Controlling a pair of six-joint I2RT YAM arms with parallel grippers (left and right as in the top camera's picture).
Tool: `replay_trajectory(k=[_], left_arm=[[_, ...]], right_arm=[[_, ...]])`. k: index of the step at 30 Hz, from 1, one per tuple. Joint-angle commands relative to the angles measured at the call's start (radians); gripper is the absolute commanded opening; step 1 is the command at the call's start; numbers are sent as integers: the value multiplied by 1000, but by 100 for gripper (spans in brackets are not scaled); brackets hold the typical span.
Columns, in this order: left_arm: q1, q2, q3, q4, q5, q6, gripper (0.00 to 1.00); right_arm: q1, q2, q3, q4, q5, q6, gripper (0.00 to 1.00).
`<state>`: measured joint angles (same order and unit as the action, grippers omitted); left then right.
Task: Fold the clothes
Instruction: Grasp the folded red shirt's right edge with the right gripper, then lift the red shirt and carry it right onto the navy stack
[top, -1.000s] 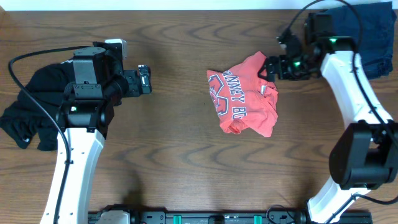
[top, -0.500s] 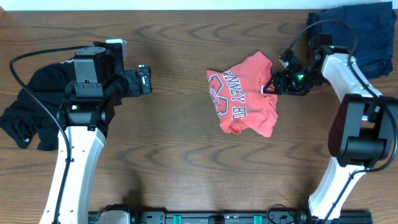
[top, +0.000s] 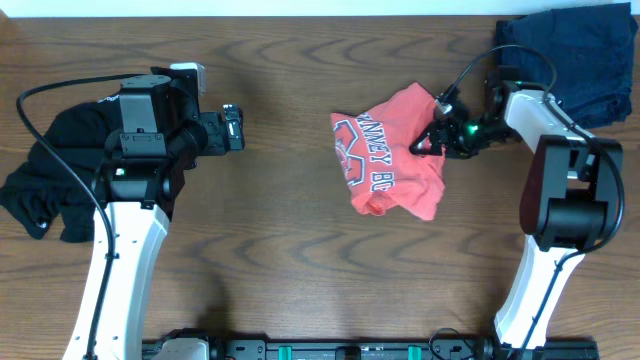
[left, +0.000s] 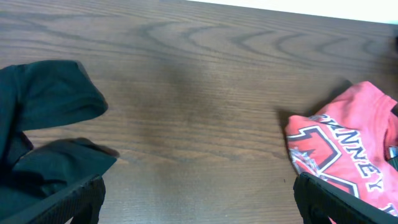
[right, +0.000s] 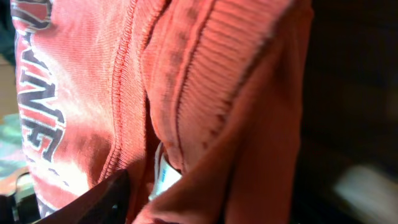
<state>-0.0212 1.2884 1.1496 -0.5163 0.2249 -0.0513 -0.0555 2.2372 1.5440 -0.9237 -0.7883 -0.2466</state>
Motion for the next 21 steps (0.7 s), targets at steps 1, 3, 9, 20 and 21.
replay_trajectory(k=[1, 3, 9, 20, 21], left_arm=[[5, 16, 13, 1, -13, 13, 98], [5, 21, 13, 1, -13, 13, 98], [5, 32, 13, 1, -13, 13, 98], [5, 39, 13, 1, -13, 13, 98], [5, 39, 13, 1, -13, 12, 98]], right_arm=[[54, 95, -8, 10, -49, -16, 65], [73, 120, -8, 23, -85, -16, 61], [119, 142, -8, 72, -143, -16, 28], [122, 89, 14, 126, -320, -16, 1], [122, 69, 14, 124, -320, -16, 1]])
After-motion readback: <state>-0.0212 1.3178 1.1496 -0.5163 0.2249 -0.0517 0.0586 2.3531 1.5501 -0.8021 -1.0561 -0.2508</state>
